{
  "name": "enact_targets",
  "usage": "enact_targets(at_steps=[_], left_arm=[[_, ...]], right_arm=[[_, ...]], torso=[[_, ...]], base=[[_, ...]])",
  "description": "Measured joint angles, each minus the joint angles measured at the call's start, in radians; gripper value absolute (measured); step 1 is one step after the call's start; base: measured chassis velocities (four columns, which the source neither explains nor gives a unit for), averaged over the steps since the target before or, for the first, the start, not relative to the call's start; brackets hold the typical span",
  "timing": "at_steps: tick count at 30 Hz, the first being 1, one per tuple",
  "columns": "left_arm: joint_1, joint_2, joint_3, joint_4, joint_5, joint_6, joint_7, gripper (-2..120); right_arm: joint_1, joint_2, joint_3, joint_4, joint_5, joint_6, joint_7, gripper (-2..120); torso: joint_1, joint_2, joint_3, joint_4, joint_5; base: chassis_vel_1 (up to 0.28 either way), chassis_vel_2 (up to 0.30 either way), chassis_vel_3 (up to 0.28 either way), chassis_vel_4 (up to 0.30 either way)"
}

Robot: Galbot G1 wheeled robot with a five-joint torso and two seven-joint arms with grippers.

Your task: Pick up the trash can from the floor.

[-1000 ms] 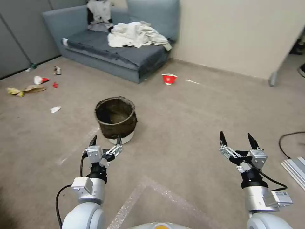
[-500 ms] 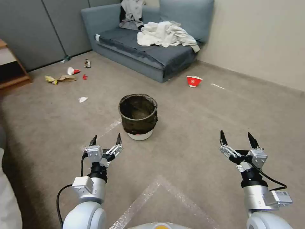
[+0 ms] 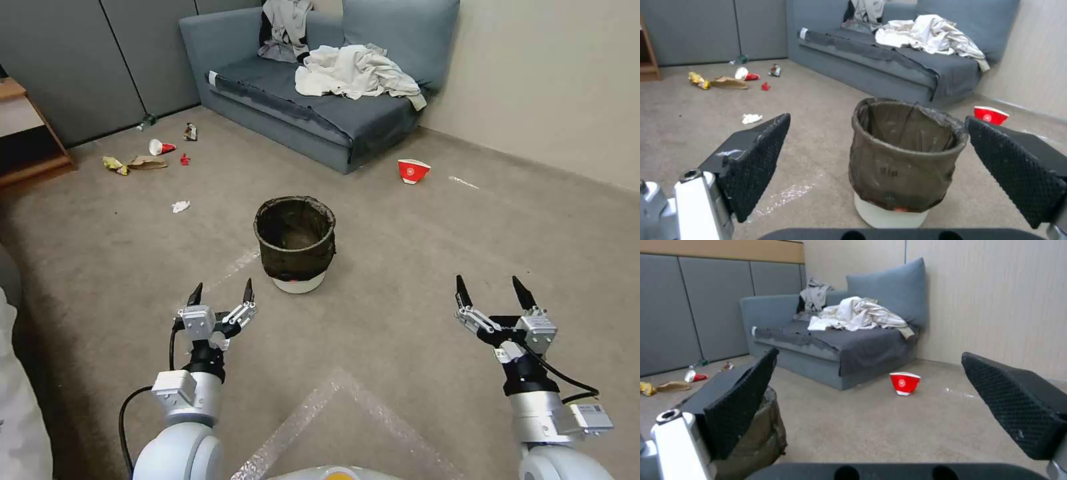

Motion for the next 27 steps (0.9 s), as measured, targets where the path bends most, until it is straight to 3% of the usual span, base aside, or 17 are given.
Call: enact_targets(at_steps=[7, 27], left_arm=[[0.0, 0.001, -0.003, -0.001, 0.0, 0.0, -0.001, 98], [-0.006, 0.002, -0.007, 0.001, -0.002, 0.001, -0.004, 98]], right_arm=[[-0.001, 0.0, 0.0, 0.001, 0.005, 0.001, -0.001, 100], [-0.004, 0.0, -0.001, 0.003, 0.006, 0.006, -0.001, 100]], torso=[[0.0, 0.0, 0.0, 0.0001, 0.0], [0.0, 0.0, 0.0, 0.0001, -0.0004]], base=[[-0.053, 0.052, 0.057, -0.042], [-0.19, 0.187, 0.184, -0.187]])
